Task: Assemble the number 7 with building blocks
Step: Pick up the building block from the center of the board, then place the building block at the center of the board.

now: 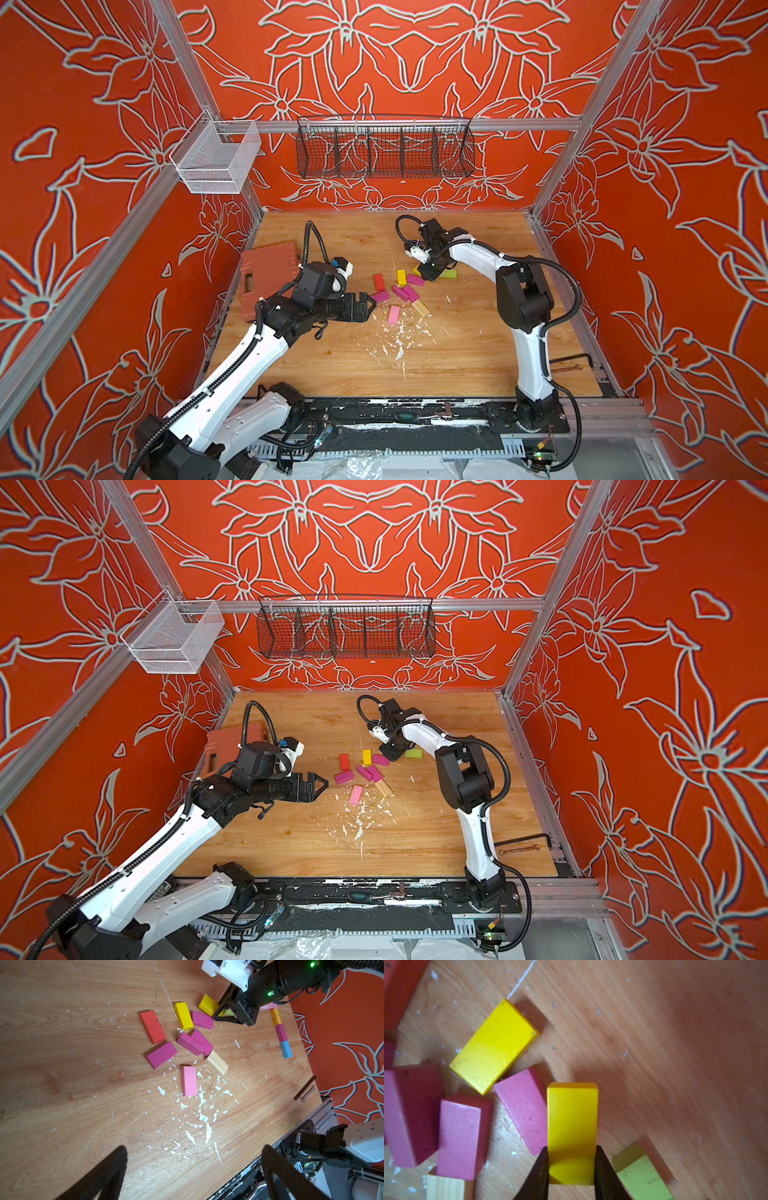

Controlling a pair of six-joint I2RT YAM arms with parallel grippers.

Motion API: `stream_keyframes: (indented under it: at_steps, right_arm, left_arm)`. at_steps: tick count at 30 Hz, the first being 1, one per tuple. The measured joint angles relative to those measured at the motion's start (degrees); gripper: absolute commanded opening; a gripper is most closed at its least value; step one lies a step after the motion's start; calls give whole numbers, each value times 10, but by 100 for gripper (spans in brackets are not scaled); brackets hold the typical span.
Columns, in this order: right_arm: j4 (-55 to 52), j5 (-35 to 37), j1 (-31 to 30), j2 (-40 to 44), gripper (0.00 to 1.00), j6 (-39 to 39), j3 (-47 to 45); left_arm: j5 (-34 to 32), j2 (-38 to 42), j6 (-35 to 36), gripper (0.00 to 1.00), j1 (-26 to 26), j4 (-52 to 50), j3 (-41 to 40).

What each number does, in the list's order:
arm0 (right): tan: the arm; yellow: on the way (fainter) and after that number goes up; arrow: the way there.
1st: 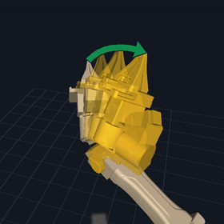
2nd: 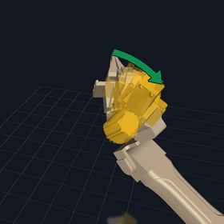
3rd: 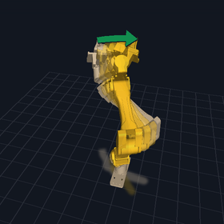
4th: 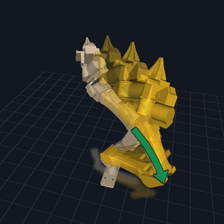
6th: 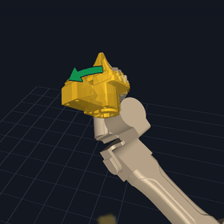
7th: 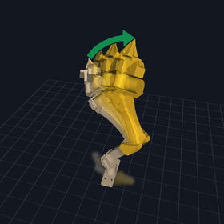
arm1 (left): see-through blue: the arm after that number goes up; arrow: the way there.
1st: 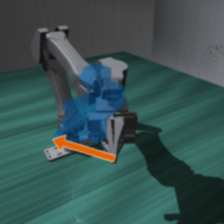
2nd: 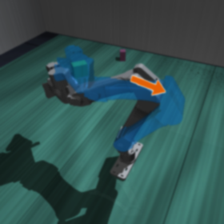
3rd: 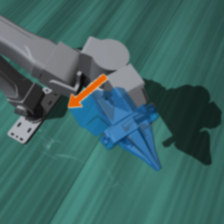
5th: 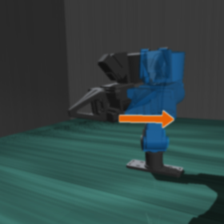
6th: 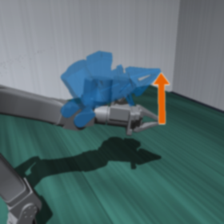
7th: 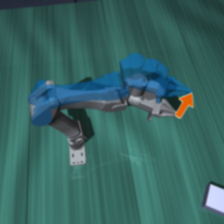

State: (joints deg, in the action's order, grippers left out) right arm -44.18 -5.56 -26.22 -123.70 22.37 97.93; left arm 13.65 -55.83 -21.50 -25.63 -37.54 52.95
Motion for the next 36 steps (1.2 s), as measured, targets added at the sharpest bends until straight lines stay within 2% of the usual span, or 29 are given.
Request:
stream_keyframes:
  at_steps: [11,20,25,32,36]
  right_arm:
    - [-6,-7,3,-5,25,46,9]
    - [-9,-10,3,-5,25,60,9]
    - [-9,-9,3,-5,33,60,9]
    - [-13,-18,3,-1,55,49,9]
    - [-24,-30,3,6,60,23,20]
  left_arm:
    - [-6,9,0,98,0,-10,0]
    - [-7,9,0,98,0,-10,0]
    - [-7,9,0,98,0,-10,0]
    - [-7,9,0,98,0,-10,0]
    - [-7,9,0,98,0,-10,0]
